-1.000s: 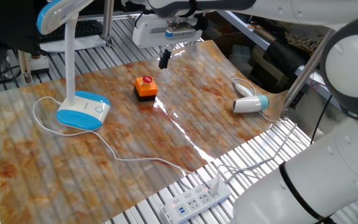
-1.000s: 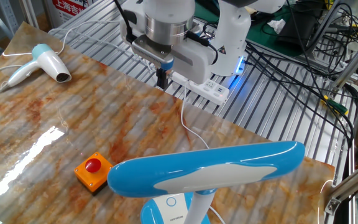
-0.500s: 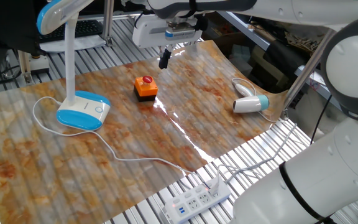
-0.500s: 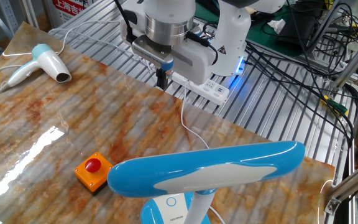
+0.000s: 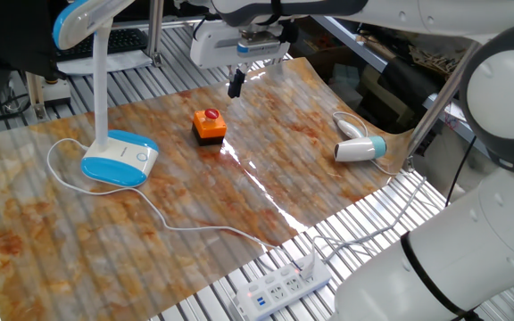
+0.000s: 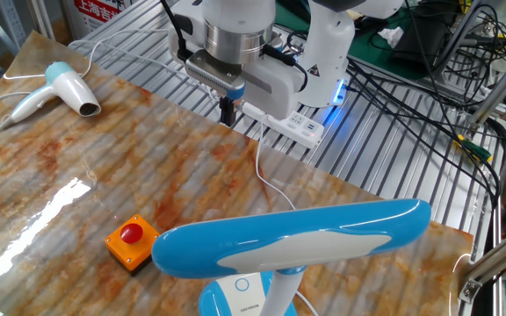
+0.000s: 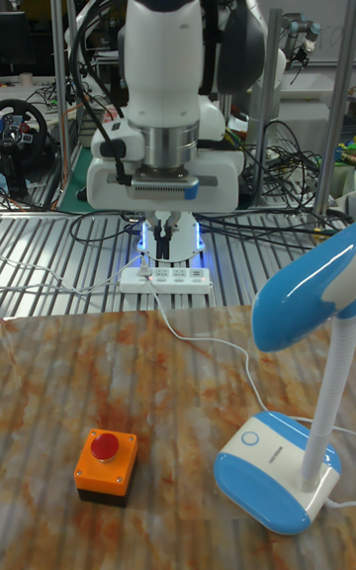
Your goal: Turn off the desk lamp by pressing the button
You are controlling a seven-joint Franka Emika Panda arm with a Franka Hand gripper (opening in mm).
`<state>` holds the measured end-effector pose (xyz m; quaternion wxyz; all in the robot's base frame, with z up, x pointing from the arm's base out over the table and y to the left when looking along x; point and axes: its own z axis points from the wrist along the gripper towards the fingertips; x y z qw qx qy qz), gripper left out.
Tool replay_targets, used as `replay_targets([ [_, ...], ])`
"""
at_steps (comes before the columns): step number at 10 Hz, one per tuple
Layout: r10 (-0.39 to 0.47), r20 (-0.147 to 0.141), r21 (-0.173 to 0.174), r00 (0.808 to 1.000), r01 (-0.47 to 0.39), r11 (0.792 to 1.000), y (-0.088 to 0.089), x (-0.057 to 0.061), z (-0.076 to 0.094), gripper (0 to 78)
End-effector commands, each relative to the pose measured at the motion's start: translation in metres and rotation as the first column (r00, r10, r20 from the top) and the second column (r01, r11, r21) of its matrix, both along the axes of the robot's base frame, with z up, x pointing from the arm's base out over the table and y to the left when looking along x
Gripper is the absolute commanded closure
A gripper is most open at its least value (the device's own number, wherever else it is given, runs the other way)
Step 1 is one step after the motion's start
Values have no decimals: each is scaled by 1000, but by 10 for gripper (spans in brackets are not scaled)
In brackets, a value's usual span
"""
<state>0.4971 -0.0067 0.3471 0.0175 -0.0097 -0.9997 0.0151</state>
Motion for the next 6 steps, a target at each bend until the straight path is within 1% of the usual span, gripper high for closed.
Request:
replay_targets([
  [1, 4, 3, 0, 1000, -4, 1000, 0, 1, 1, 776],
  [6, 6, 11, -2, 1000, -6, 1000, 0, 1, 0, 776],
])
